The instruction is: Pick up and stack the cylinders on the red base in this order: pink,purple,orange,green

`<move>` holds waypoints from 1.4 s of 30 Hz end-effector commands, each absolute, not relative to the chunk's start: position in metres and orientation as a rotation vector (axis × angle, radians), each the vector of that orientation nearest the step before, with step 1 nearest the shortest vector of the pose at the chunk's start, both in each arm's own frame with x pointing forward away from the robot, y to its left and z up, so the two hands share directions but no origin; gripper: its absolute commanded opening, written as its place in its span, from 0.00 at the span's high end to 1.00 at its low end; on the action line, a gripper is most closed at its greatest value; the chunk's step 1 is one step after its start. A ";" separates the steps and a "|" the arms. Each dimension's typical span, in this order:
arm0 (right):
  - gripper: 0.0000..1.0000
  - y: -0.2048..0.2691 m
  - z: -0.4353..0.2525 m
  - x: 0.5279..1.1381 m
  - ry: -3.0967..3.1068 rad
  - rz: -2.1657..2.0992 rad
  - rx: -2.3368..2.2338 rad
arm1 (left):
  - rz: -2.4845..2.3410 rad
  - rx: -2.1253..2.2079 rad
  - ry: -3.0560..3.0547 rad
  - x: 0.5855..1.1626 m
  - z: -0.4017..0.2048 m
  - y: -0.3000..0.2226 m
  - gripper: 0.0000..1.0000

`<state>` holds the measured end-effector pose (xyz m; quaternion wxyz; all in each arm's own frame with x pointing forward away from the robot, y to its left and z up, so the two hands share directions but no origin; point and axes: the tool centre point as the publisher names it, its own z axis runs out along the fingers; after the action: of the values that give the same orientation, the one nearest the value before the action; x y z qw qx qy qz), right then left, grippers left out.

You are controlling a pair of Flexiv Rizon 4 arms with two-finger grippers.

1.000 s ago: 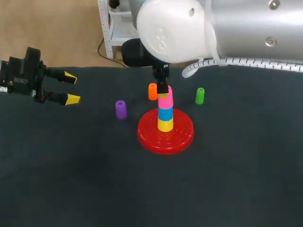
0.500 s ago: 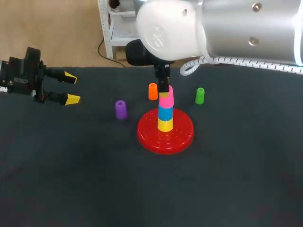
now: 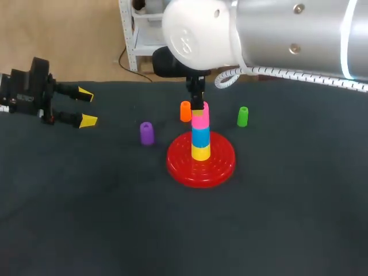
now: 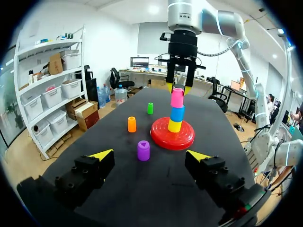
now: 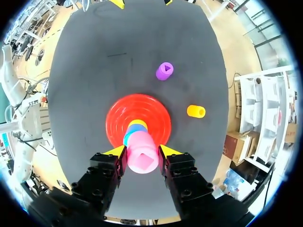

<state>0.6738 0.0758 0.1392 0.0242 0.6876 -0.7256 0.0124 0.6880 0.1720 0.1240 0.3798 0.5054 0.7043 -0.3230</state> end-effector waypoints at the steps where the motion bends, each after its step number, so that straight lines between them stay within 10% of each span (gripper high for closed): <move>1: 1.00 0.076 0.135 0.667 -2.253 0.034 2.134 | -0.822 1.288 1.793 0.686 0.123 0.173 0.00; 29: 1.00 0.074 0.106 0.638 -2.443 0.012 2.021 | -0.822 1.288 1.793 0.686 0.123 0.173 0.00; 30: 0.96 0.075 0.106 0.639 -2.451 0.003 2.026 | -0.822 1.288 1.793 0.686 0.123 0.173 0.00; 31: 0.58 0.077 0.108 0.641 -2.439 0.004 2.031 | -0.822 1.288 1.793 0.686 0.123 0.173 0.00; 32: 0.00 0.078 0.111 0.644 -2.425 0.022 2.038 | -0.822 1.288 1.793 0.686 0.123 0.173 0.00; 42: 0.00 0.078 0.158 0.675 -2.363 0.063 2.109 | -0.822 1.288 1.793 0.686 0.123 0.173 0.00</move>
<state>0.6626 0.0761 0.1438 -0.0272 0.6645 -0.7463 0.0278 0.6880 0.1720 0.1240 0.3798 0.5054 0.7043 -0.3230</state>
